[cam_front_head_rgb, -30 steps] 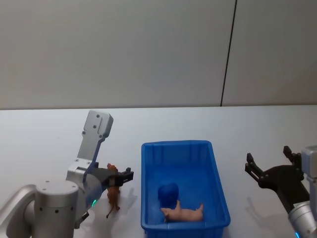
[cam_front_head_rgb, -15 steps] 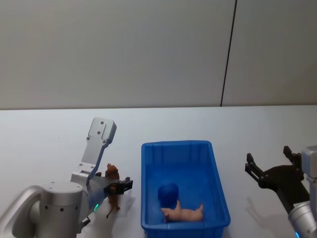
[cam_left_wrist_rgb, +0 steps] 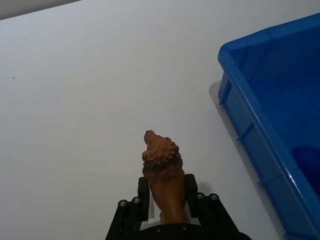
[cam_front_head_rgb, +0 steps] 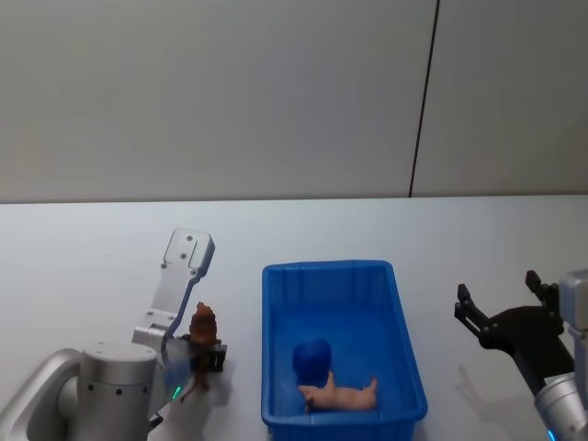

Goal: Pick up the two dolls from the table and place them into the box.

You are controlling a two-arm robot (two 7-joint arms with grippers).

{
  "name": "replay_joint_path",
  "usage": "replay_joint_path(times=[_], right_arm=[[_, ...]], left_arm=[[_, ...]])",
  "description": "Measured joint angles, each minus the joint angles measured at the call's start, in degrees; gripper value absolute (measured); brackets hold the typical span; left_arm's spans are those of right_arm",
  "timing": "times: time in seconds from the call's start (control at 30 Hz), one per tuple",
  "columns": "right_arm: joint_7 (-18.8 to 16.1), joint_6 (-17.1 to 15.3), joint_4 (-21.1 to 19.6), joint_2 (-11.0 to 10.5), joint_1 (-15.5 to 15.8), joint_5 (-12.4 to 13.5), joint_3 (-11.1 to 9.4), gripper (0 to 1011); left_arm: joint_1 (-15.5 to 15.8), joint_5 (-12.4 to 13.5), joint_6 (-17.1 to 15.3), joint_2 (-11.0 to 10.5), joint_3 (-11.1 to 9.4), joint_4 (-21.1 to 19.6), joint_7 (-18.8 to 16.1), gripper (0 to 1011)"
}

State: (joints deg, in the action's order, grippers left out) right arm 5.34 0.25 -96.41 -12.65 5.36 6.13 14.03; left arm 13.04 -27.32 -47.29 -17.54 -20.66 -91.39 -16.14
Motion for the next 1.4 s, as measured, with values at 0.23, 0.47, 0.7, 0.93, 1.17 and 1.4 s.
replay_joint_path(times=[0.23, 0.47, 0.7, 0.93, 1.17, 1.4], right_arm=[[0.0, 0.0, 0.0, 0.0, 0.0, 0.0, 0.0, 1001], [0.0, 0.0, 0.01, 0.0, 0.0, 0.0, 0.0, 1001], [0.0, 0.0, 0.01, 0.0, 0.0, 0.0, 0.0, 1001], [0.0, 0.0, 0.0, 0.0, 0.0, 0.0, 0.0, 1001], [0.0, 0.0, 0.01, 0.0, 0.0, 0.0, 0.0, 1001], [0.0, 0.0, 0.01, 0.0, 0.0, 0.0, 0.0, 1001]], left_arm=[[-0.07, 1.54, -0.58, 0.08, 0.05, -0.09, 0.31, 397], [-0.1, 3.29, 0.19, -0.1, 0.02, -0.76, 1.84, 394], [-0.27, 5.99, 3.62, -0.58, -0.1, -2.12, 4.63, 394], [-0.45, 8.17, 7.93, -1.15, -0.17, -3.43, 7.84, 394], [-0.64, 9.72, 13.45, -1.8, -0.19, -4.43, 11.94, 394], [-0.7, 10.3, 19.89, -2.34, -0.12, -4.81, 16.97, 394]])
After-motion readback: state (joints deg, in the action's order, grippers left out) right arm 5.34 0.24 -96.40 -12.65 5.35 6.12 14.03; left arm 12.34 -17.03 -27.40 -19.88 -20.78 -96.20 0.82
